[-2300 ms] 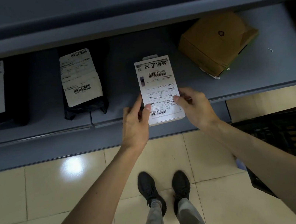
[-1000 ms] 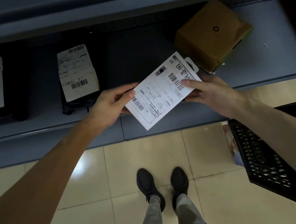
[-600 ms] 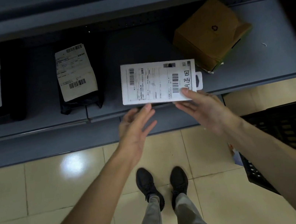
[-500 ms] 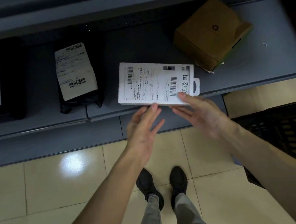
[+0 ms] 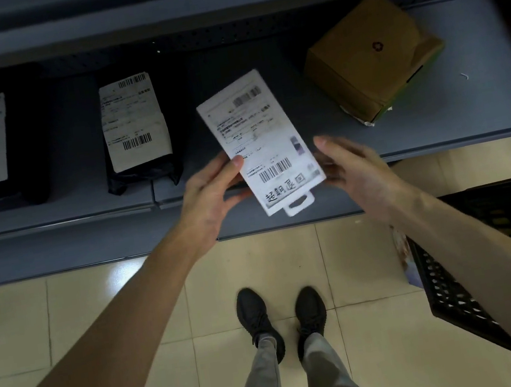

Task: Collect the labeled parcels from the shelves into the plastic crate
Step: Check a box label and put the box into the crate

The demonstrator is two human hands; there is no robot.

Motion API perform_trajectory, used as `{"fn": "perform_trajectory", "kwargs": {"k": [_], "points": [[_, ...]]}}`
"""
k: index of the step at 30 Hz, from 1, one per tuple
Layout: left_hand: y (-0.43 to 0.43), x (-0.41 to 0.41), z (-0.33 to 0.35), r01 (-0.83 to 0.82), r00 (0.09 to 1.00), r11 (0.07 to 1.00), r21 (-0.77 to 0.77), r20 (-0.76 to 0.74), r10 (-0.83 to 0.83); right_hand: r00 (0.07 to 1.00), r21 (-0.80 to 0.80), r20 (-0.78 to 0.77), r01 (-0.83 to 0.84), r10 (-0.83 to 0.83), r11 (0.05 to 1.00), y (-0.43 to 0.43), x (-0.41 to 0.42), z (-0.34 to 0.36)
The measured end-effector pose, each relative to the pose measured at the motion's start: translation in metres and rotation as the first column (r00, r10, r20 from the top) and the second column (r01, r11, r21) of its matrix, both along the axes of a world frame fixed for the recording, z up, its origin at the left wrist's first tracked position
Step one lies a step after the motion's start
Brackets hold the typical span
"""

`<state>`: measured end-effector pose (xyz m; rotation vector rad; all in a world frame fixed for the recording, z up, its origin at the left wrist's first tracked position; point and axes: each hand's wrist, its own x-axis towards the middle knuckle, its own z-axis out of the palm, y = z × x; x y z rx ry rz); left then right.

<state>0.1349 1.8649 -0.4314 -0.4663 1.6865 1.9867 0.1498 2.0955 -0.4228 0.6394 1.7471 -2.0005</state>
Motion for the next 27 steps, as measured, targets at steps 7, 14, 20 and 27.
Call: {"fn": "perform_trajectory", "kwargs": {"k": [7,14,20,27], "points": [[0.013,-0.001,-0.006,0.030,0.997,0.997,-0.074,-0.063,-0.035,0.997,0.029,-0.055,-0.059,0.060,0.998,-0.023,-0.003,-0.003],[0.012,0.022,0.010,0.048,0.991,0.991,-0.124,-0.119,-0.063,0.996,0.032,-0.083,-0.043,0.045,0.999,-0.027,0.019,0.011],[0.009,0.060,0.068,0.063,0.975,0.976,-0.208,-0.194,-0.105,0.990,0.050,-0.117,-0.079,0.085,0.996,-0.029,0.052,0.068],[0.013,0.112,0.149,0.065,0.947,0.967,-0.245,-0.290,-0.137,0.972,0.071,-0.178,-0.146,0.156,0.987,-0.024,0.101,0.147]]}}
